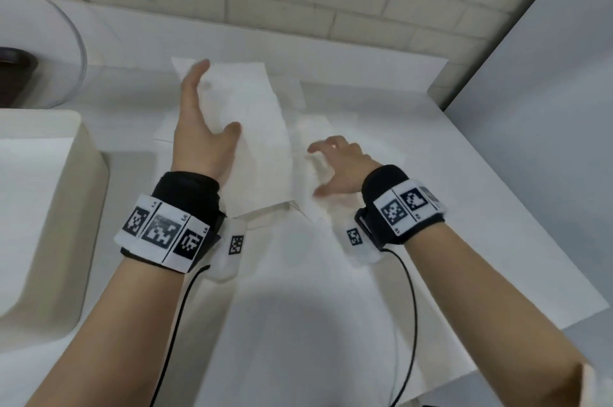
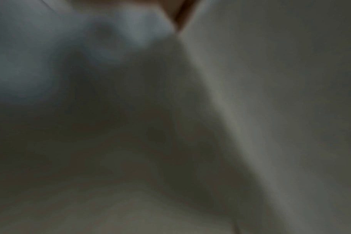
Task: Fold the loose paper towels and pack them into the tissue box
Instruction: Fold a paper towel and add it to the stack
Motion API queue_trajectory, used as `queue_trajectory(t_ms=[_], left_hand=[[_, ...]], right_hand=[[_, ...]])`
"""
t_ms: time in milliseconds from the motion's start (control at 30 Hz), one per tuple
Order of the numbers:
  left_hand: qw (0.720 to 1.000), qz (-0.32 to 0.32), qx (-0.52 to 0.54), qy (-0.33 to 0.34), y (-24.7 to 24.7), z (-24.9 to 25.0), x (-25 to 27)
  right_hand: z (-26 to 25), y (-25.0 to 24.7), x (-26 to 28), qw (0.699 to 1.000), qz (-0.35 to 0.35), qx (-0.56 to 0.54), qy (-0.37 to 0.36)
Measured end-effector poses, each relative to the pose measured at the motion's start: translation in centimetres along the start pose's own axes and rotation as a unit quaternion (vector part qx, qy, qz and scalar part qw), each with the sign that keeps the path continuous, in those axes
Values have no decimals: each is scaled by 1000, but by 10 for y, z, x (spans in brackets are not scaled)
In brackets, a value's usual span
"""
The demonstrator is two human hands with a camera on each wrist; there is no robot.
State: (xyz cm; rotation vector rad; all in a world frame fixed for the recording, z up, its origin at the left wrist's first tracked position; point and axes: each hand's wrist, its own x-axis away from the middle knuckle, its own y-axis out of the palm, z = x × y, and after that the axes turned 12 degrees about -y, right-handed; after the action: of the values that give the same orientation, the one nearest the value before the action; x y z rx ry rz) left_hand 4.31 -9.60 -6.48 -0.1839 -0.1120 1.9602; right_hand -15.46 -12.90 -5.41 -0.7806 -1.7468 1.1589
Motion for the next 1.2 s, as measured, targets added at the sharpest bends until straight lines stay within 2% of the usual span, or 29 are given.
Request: queue_trajectory(t_ms=[33,100,200,333,467,600,733,900,967,1033,1100,1200], left_hand=[[1000,5,-20,0,-3,-3,-3],[999,14,-43,-23,-7,-7,-6],[997,23,-53,-44,-12,-7,-7],[997,26,-36,-59,-14,-7,-7],[997,28,-29,-66,-17,-8,-7],[997,22,-25,-67,-16,-9,-6],[997,11,-25,-66,-13,-8,-3],[998,15,-33,-53,-17,-11,-4],[998,19,-37,-46,-18,-12,-5],[998,20,-35,-44,-19,-14,-5],[999,19,-31,-40,-18,-15,-6],[998,26,-33,-42,-17,-16,-7]], right_hand=[[3,6,-3,997,-54,54,-5],[5,16,-7,992,-97,78,-15],[4,18,-14,995,-65,74,-32],[-3,18,-18,988,-13,145,-45],[-16,31,-3,984,-42,162,-56],[-29,39,-3,982,-19,175,-70],[-35,42,-8,969,-86,229,-39],[-20,21,-13,976,-114,160,-96],[-12,8,-7,983,-98,119,-98],[-4,-4,0,992,-74,32,-102],[7,-13,6,992,-26,-53,-109],[20,-24,8,966,138,-193,-104]])
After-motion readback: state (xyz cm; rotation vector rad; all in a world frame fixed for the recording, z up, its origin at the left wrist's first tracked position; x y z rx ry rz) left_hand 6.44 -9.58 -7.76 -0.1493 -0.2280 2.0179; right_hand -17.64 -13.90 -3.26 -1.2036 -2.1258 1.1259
